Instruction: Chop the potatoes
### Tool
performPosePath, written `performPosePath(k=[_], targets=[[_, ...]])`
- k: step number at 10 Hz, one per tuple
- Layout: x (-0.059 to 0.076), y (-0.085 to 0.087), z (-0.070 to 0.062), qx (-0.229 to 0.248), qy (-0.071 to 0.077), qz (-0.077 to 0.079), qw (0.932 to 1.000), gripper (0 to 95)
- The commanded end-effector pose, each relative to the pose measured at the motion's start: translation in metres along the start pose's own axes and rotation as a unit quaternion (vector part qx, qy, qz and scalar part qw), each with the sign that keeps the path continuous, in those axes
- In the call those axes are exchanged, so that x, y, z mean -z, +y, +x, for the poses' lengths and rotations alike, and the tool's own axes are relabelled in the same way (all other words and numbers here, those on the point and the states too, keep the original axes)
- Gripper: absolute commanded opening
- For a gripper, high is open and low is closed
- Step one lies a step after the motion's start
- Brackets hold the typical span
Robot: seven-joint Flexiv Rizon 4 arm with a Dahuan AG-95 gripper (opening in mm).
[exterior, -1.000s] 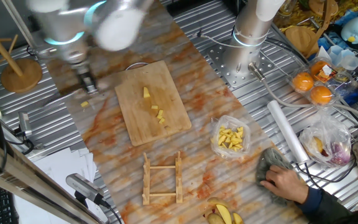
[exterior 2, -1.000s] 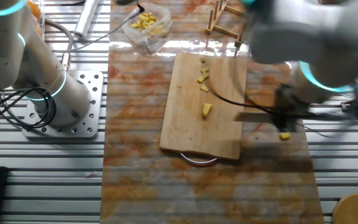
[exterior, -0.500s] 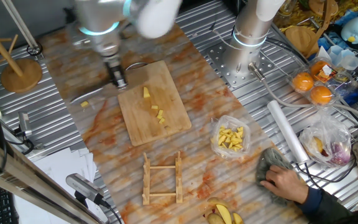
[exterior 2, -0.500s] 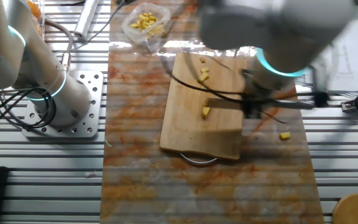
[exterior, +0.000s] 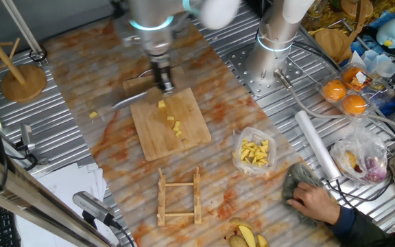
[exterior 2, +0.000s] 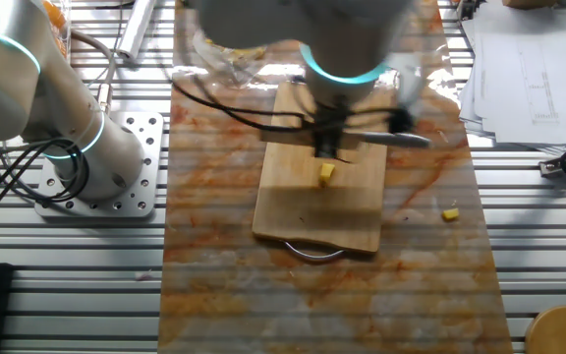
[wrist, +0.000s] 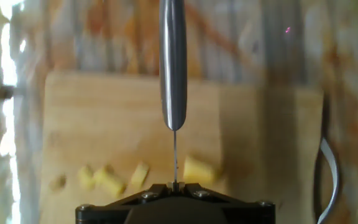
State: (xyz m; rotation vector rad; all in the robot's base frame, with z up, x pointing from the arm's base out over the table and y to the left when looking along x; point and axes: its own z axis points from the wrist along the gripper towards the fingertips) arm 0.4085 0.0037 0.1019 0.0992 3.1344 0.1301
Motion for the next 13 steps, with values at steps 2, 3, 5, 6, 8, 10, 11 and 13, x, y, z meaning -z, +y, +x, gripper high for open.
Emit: performPosePath(k=[2,3,5,6,8,10,11,13], targets=[[-0.004,-0.002,0.003,0.003,0.000,0.008,1.0000,0.0],[-0.006,-0.002,0.002,0.003,-0.001,0.009,1.0000,0.0],[-0.007,-0.003,0.002,0.003,-0.003,0.010,0.9999,0.0],[-0.007,-0.003,-0.001,0.002,-0.003,0.011,0.9999,0.0],[-0.005,-0.004,-0.007,0.002,-0.002,0.014,0.9999,0.0],[-0.007,-0.007,-0.014,0.000,-0.003,0.017,0.9999,0.0],[-0.009,-0.010,-0.016,0.001,-0.003,0.018,0.9998,0.0],[-0.013,-0.016,-0.021,0.004,-0.005,0.021,0.9998,0.0]])
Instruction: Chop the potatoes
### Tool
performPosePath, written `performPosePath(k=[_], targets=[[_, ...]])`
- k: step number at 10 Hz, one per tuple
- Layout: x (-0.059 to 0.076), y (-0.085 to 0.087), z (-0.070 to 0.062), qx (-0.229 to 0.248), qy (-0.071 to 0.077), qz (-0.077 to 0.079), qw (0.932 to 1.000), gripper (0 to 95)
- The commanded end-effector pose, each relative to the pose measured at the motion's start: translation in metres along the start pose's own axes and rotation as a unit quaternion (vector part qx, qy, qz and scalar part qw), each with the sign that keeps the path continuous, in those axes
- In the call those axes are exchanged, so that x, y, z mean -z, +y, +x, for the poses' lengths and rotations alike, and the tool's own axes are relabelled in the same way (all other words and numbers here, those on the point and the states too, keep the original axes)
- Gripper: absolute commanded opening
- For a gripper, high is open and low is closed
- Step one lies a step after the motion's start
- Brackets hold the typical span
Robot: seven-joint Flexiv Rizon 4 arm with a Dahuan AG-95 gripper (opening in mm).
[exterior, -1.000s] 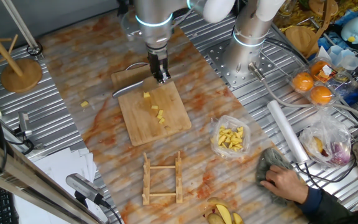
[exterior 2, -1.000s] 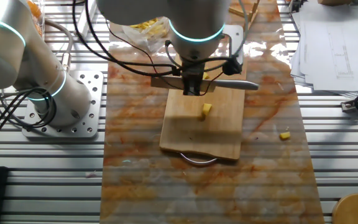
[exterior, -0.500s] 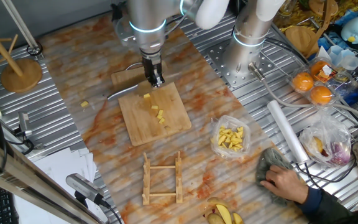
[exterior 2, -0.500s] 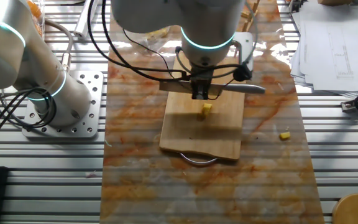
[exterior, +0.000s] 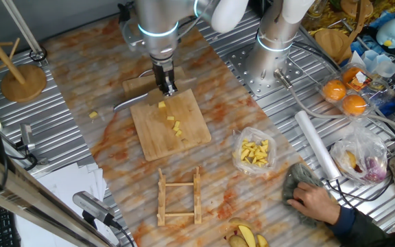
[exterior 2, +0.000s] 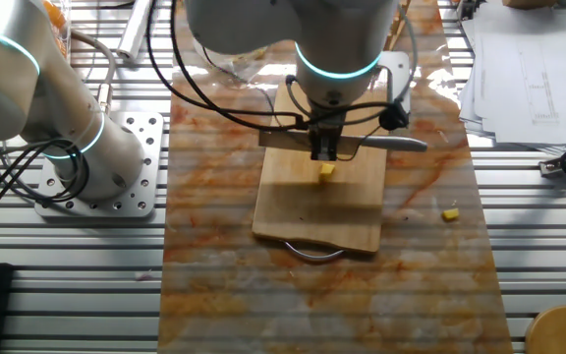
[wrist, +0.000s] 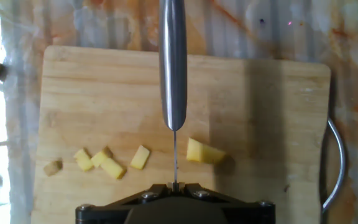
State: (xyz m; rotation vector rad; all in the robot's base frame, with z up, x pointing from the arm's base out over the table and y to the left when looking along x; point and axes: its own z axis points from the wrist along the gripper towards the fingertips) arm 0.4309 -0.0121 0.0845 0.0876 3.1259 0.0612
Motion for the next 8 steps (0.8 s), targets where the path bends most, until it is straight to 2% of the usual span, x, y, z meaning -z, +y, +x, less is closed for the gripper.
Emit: performPosePath(k=[1,4,8], targets=[[0.000,-0.002,0.000,-0.001,-0.001,0.001,1.0000,0.0],[-0.010,-0.004,-0.007,-0.002,-0.003,0.010,0.9999,0.0],[-0.020,-0.005,-0.010,-0.001,-0.007,0.016,0.9998,0.0]])
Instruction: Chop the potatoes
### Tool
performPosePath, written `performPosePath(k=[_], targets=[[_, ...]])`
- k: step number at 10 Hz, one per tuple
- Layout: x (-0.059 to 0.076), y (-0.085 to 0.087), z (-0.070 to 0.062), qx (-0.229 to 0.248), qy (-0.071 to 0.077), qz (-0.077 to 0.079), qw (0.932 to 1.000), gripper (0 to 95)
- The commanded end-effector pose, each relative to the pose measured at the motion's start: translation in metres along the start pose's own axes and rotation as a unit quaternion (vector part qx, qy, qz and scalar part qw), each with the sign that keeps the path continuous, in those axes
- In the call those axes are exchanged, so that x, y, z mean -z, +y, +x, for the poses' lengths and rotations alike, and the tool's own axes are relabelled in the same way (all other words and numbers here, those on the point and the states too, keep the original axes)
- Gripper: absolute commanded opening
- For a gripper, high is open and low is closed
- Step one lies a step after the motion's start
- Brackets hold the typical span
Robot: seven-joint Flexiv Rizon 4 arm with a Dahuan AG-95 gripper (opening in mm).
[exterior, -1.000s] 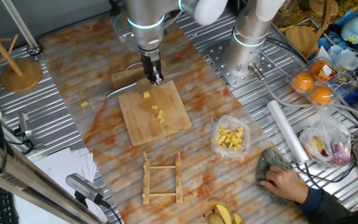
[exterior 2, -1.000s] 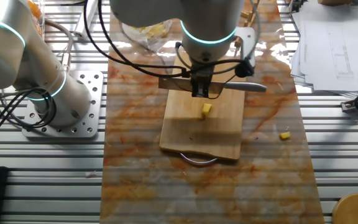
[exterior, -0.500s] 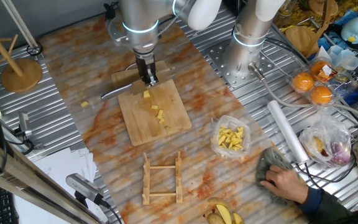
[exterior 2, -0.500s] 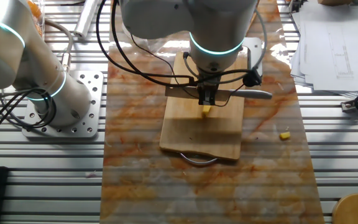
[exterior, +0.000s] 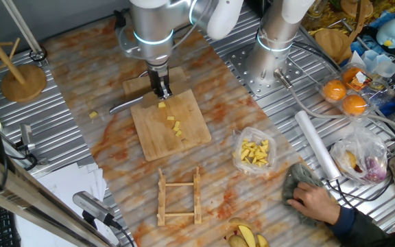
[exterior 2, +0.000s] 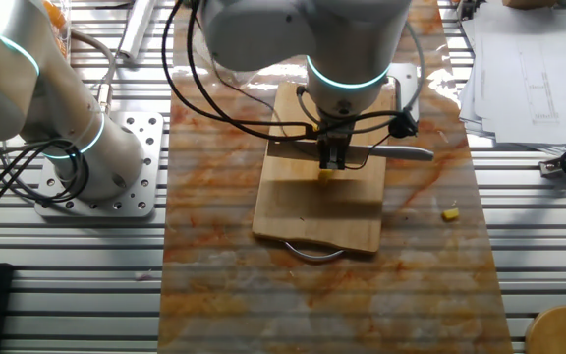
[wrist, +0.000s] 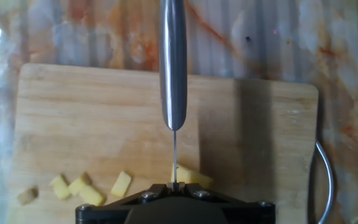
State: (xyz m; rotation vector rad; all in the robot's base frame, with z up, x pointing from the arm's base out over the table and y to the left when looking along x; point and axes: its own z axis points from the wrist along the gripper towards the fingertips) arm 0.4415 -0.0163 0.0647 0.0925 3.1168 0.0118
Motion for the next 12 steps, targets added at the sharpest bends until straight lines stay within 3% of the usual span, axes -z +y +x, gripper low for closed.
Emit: performPosePath(k=[1,12], targets=[[-0.0018,-0.0023,0.0002,0.001,-0.003,0.002,1.0000,0.0],[-0.0037,-0.0010,-0.0014,0.020,-0.004,-0.002,0.9998,0.0]])
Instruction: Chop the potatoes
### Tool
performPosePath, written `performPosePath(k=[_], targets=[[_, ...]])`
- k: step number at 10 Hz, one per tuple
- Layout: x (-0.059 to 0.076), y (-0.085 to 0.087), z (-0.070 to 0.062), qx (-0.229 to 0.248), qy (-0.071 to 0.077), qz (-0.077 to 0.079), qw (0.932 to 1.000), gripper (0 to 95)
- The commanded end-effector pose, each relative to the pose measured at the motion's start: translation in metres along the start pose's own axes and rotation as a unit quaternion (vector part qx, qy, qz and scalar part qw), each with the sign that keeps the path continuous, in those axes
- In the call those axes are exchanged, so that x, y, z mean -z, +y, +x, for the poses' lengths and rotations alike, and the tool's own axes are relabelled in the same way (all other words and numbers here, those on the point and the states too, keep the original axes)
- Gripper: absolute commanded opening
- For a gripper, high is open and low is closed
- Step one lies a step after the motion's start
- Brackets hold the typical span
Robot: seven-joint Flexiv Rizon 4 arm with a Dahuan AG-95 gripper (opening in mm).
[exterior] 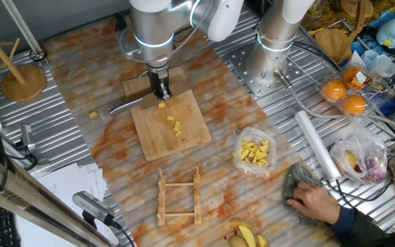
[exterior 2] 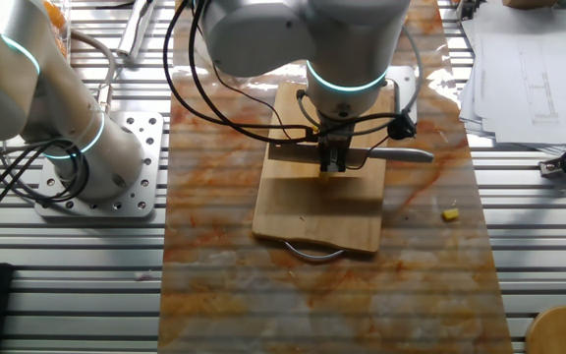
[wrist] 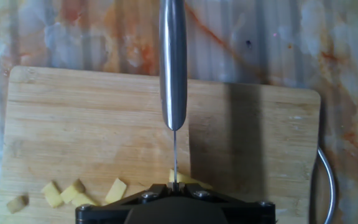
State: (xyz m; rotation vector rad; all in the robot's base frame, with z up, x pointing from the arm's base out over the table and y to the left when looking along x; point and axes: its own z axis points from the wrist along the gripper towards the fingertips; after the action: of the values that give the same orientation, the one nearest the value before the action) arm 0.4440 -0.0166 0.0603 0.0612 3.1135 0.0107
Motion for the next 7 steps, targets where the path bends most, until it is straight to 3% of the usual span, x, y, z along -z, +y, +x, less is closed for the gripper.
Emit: performPosePath(k=[1,4,7], targets=[[0.0006,-0.0008,0.0010,0.015,-0.001,-0.005,0.9999,0.0],[0.0006,-0.0008,0.0010,-0.002,0.005,0.009,0.9999,0.0],[0.0006,-0.0008,0.0010,-0.007,0.004,0.008,0.9999,0.0]])
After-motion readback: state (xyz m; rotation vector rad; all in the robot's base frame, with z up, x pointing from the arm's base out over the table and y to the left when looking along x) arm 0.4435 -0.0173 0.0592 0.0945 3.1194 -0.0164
